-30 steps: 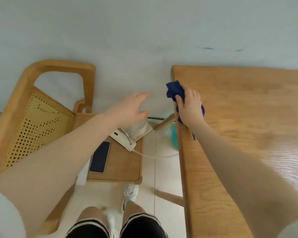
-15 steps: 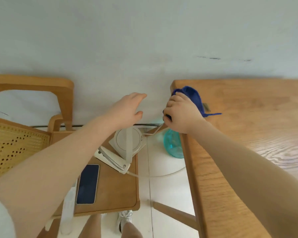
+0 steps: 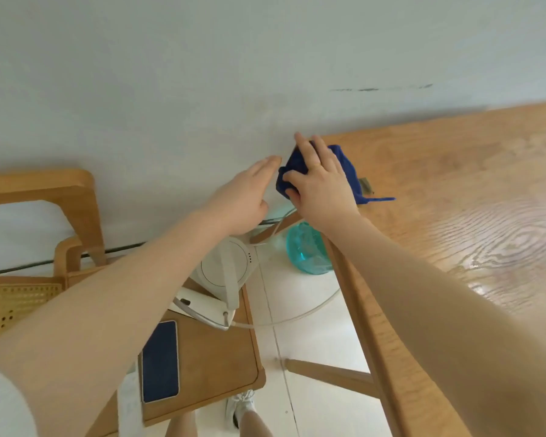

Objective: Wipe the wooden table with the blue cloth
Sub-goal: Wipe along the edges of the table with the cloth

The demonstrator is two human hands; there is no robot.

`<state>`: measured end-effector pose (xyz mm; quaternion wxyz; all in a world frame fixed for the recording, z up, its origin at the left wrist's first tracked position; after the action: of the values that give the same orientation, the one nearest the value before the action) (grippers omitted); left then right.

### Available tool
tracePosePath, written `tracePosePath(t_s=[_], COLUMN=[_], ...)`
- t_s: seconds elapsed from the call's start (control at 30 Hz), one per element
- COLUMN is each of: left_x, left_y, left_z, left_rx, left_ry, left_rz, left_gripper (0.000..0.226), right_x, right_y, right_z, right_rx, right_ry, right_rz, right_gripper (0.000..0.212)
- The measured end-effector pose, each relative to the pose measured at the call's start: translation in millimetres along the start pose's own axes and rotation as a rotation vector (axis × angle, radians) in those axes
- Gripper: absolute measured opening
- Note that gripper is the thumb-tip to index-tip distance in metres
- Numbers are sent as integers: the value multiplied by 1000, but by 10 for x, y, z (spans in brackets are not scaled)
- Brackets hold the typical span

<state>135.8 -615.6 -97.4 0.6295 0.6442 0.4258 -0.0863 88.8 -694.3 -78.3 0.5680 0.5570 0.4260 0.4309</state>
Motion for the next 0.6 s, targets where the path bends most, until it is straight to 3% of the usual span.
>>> tracePosePath(t_s=[0.1,0.2,0.33,0.47,0.6], left_x=[-157,-364,-501,-458,-424], left_y=[-128,-207,-181,-84,-122], left_z=[62,113,216,347,307], left_rx=[28,55,25,-4,98], left_ry=[-44,-109,-165,-135,-98], left_rz=[-17,-2,175,334,410], left_gripper=[76,78,76,71,73], right_x=[-48,-36,-68,-163,-113], right_y=[32,14,42,32,38], right_z=[-632,-1055,-748,-414,-864], right_rx=[7,65,-9,-11,26], right_ry=[-138,-113,-72,-163,-174], right_rz=[55,64,101,230,200], right_gripper=[32,39,31,69,68])
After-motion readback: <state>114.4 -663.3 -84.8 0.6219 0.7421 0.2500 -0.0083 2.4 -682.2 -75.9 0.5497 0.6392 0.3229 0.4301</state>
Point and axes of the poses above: each hand's wrist, its own z-axis towards the middle knuckle, its own y-axis out of the back of the hand, x = y × z, the point moved 9 cm from there along z, towards the middle knuckle, and after that the axes turned 1 degree about -y, right-handed, at the moved point
